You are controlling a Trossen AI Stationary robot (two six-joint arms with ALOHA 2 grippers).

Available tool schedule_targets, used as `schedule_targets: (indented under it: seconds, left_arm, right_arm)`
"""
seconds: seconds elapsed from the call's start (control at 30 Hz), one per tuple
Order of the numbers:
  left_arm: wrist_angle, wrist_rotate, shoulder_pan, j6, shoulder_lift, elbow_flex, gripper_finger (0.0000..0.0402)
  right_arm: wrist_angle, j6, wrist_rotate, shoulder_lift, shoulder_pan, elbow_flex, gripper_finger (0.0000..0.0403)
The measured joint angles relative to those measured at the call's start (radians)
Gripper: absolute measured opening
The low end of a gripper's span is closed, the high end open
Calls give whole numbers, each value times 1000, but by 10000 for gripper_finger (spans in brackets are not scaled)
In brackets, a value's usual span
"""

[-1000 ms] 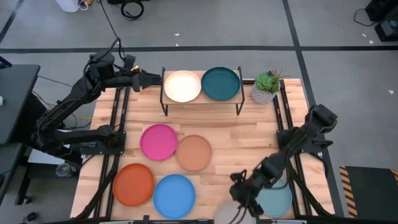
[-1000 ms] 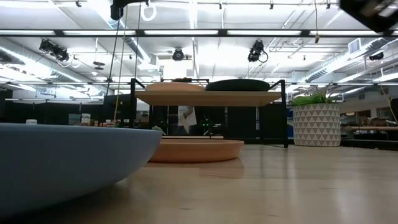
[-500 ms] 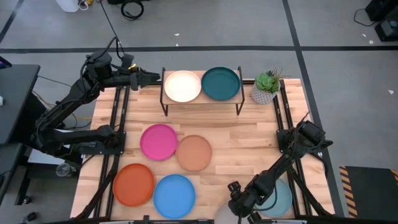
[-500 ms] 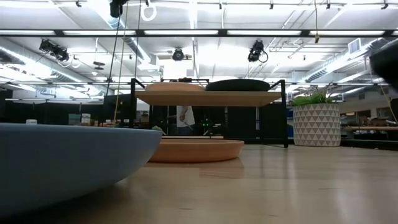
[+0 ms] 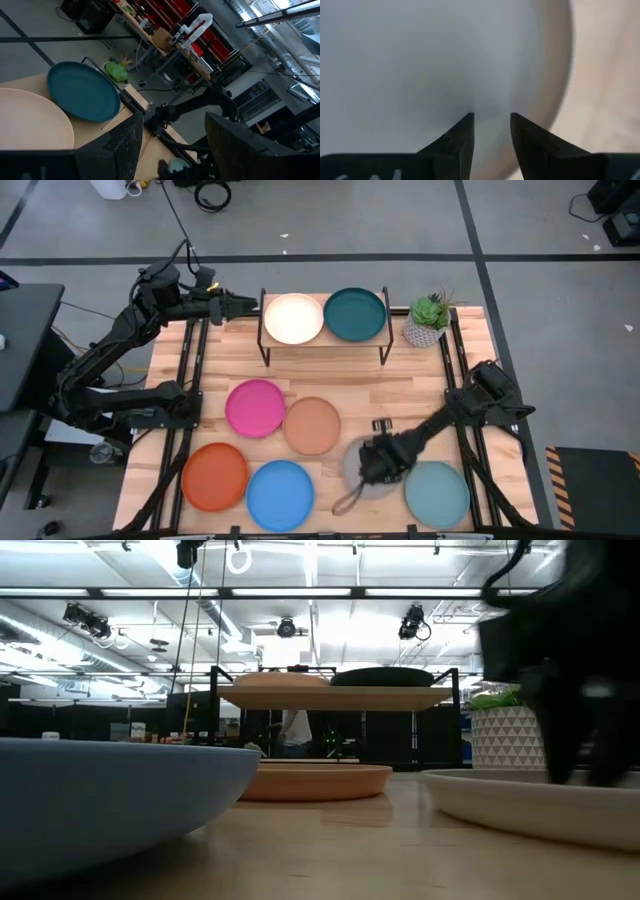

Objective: Place and stack plates onto a shelf
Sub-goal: Stack the gray plate on top of the light orange plate on the shelf

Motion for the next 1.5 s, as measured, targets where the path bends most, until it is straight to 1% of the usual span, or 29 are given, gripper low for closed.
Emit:
schedule_targets:
  seconds: [0.1,0.2,0.3,0.4,0.53,0.57,0.67,0.87,0.97,1.1,1.23,1.37,1.43,1.5]
  left_arm:
    - [0,1,0,1,0,0,220]
    - [0,1,0,1,0,0,220]
    - [0,2,0,18,0,0,220]
    - [0,2,0,33,0,0,220]
    - [-1,2,0,35,0,0,220]
    - [-1,1,0,35,0,0,220]
    - [-1,1,0,34,0,0,220]
    - [-2,0,0,30,0,0,220]
    - [-7,-1,0,30,0,0,220]
    - [-14,-2,0,27,0,1,220]
    - [-23,-2,0,27,0,1,220]
    - [-29,0,0,27,0,1,220]
    - [-33,29,0,28,0,1,220]
    - [-32,99,0,61,0,1,220]
  right_arm:
    - [-1,2,-3,-73,-38,3,126]
    - [1,39,-22,-143,-71,-11,122]
    - [-5,102,-23,-223,-117,-68,119]
    - [35,111,-31,-298,-154,-151,118]
    - [174,114,-146,-360,-196,-262,118]
    - [200,119,-166,-362,-203,-283,118]
    - [248,134,-173,-356,-212,-321,118]
    - [324,140,-155,-320,-220,-349,126]
    - [316,148,-122,-304,-220,-355,124]
    - [336,150,-105,-285,-223,-358,99]
    - [355,149,-120,-257,-222,-355,56]
    - [366,159,-130,-265,-233,-355,16]
    - [364,160,-143,-276,-247,-356,15]
    - [324,175,-144,-295,-268,-347,16]
